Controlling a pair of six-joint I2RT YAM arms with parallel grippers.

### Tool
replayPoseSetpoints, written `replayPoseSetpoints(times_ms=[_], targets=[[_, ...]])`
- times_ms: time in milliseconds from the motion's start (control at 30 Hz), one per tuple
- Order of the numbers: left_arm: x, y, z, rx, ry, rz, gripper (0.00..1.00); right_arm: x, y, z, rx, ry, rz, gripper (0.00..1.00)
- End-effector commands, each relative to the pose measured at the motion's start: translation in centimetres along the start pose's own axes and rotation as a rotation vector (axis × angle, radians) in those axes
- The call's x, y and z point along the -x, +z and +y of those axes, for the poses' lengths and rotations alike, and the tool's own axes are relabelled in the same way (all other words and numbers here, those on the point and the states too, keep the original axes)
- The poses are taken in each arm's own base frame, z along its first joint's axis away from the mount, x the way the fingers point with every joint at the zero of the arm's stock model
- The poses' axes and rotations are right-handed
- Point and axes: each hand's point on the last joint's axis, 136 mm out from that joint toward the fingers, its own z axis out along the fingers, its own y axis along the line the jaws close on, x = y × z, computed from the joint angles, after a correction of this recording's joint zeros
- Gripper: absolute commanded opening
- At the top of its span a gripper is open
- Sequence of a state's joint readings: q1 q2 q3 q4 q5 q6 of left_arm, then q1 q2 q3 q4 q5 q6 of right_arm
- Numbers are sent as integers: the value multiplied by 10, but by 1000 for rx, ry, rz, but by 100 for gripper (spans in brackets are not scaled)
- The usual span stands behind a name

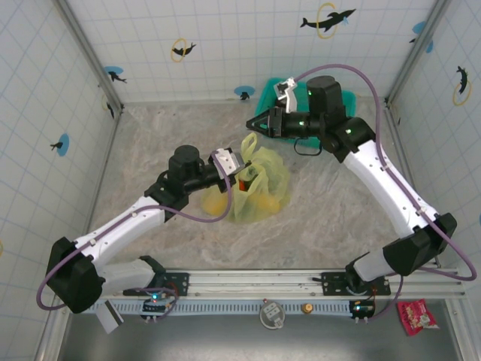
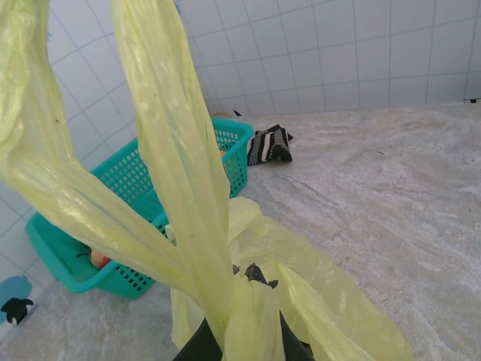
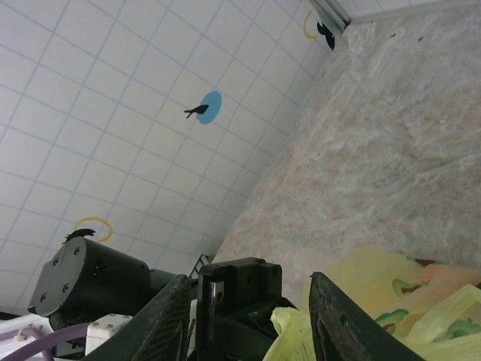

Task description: Place the fake fruits into the plastic bag and tie a complex knot

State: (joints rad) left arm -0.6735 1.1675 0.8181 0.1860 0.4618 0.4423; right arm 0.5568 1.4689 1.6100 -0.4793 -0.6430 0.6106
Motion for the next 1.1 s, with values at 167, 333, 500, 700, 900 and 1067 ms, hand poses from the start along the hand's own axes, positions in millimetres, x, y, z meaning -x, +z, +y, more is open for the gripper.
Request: replayPoseSetpoints(times_ms=[167, 333, 500, 700, 900, 1067], targets=[[2, -4, -4, -8, 18, 3, 0, -21, 7, 4, 17, 14, 80, 26], [0, -5, -4, -3, 22, 10, 0, -24, 3, 6, 18, 17, 85, 30], [0, -5, -5, -6, 22, 8, 0, -28, -3, 0, -7, 16, 90, 33], [2, -6, -5, -7, 22, 6, 0, -30, -5, -5, -23, 19, 92, 37], [2, -6, -6, -14, 19, 7, 0, -28, -8, -3, -20, 11, 88, 38], [-1, -6, -6, -11, 16, 15, 0, -32, -9, -1, -6, 11, 103, 24]])
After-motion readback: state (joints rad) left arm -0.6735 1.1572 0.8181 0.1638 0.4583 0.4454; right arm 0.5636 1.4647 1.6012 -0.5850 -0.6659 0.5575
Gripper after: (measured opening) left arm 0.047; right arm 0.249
